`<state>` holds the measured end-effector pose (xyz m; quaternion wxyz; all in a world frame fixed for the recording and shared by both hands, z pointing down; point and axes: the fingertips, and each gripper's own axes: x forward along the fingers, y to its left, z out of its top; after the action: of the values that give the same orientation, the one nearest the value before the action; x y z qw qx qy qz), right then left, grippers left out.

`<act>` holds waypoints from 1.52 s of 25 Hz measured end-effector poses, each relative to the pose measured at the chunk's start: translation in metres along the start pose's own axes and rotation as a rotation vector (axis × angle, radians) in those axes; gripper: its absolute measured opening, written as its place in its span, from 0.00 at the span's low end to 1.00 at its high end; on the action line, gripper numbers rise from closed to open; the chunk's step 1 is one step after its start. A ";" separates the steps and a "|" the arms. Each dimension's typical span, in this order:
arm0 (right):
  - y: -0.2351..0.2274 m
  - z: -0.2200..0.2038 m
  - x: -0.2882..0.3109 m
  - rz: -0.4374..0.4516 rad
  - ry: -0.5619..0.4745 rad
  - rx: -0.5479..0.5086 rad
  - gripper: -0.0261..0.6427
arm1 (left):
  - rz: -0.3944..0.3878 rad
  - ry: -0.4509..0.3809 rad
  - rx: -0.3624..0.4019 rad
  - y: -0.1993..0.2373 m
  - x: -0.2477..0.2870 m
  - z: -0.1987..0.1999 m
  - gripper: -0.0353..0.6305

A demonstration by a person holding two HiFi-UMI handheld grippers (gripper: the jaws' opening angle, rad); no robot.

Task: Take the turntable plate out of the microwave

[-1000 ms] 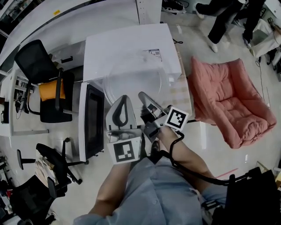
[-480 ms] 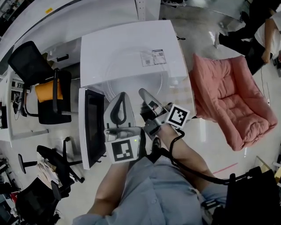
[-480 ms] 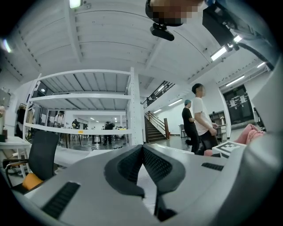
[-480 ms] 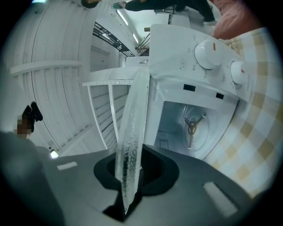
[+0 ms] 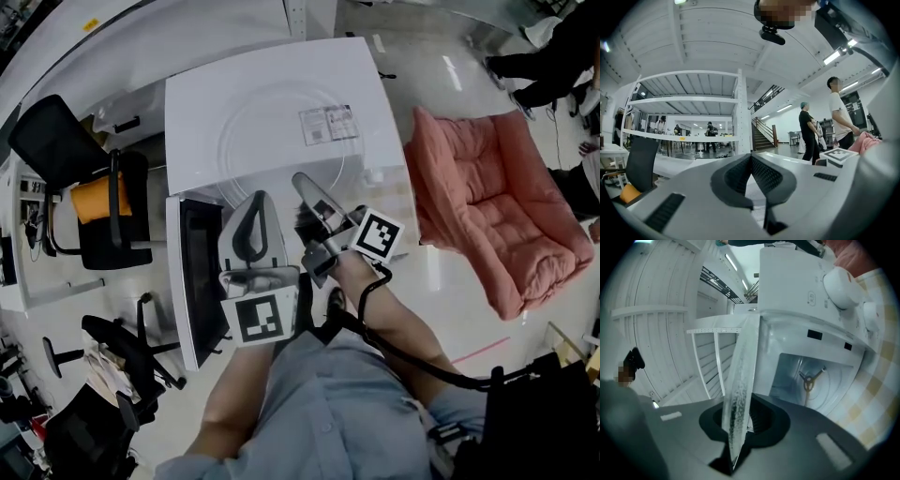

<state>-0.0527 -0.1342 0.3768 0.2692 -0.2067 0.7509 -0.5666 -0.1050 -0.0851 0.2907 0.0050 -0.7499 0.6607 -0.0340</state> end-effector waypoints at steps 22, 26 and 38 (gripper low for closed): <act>0.007 0.009 0.008 -0.114 -0.017 -0.106 0.19 | -0.023 0.001 -0.002 0.004 0.015 0.001 0.06; 0.006 0.008 0.009 -0.106 -0.016 -0.102 0.20 | -0.026 -0.004 -0.001 0.005 0.016 0.001 0.06; 0.009 0.006 0.007 -0.095 -0.028 -0.089 0.20 | -0.037 -0.007 -0.001 0.006 0.016 0.003 0.06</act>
<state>-0.0546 -0.1406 0.3658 0.2429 -0.2616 0.7609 -0.5418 -0.1085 -0.1018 0.2883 0.0063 -0.7622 0.6466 -0.0310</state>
